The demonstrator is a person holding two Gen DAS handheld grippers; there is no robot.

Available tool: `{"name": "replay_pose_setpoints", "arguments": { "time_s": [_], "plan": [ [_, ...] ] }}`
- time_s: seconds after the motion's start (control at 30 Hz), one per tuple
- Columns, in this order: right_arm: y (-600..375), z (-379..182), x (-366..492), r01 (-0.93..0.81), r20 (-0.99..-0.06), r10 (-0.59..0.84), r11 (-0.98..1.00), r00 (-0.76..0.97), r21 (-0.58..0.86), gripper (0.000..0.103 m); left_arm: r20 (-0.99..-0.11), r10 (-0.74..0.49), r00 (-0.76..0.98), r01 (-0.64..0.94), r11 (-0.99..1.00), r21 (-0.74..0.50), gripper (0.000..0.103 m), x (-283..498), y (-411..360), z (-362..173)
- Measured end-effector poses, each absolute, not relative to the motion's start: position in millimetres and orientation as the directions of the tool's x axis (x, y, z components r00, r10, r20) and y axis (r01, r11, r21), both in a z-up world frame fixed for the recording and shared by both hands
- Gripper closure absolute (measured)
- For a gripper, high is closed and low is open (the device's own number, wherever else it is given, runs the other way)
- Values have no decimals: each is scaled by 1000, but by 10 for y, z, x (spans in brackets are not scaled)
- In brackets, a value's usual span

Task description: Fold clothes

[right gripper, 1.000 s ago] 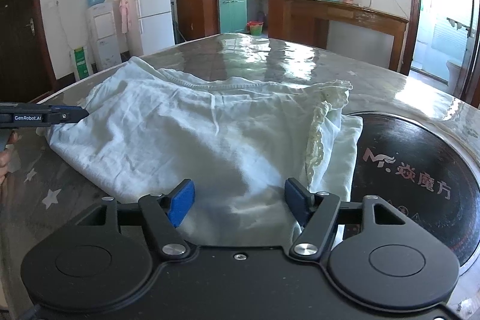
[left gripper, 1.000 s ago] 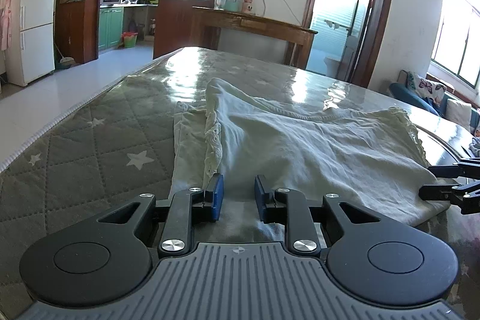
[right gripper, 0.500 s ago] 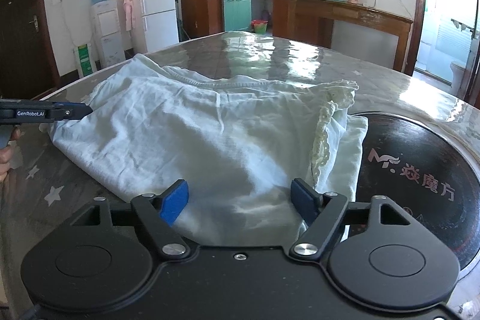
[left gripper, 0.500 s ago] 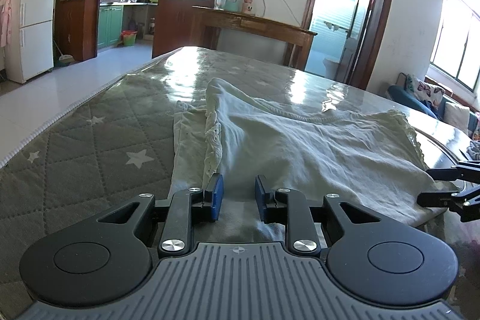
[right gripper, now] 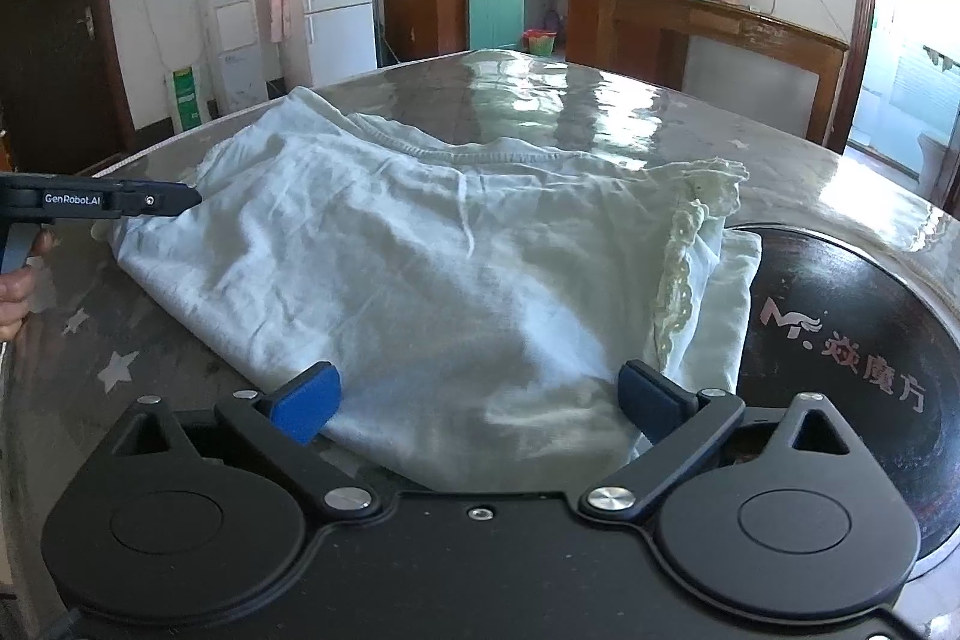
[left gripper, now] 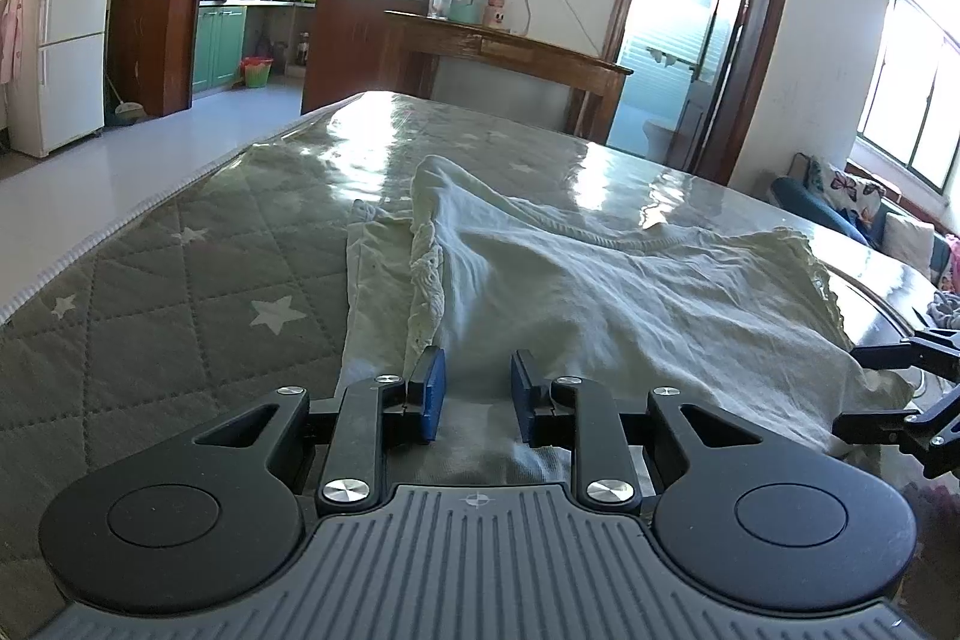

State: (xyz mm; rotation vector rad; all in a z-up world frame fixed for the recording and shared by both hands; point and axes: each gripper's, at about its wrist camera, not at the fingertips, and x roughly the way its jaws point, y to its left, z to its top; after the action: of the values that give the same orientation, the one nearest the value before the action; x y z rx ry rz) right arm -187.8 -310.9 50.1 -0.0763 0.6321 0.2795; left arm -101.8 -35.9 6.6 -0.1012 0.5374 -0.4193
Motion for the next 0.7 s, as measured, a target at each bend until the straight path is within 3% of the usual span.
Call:
{"name": "replay_pose_setpoints", "arguments": {
  "time_s": [0.7],
  "plan": [
    [-3124,499,-1869,-287,-596,239,958,767,15,0,-476,-409,778,358,912,-199,77,-953,-298,50]
  ]
}}
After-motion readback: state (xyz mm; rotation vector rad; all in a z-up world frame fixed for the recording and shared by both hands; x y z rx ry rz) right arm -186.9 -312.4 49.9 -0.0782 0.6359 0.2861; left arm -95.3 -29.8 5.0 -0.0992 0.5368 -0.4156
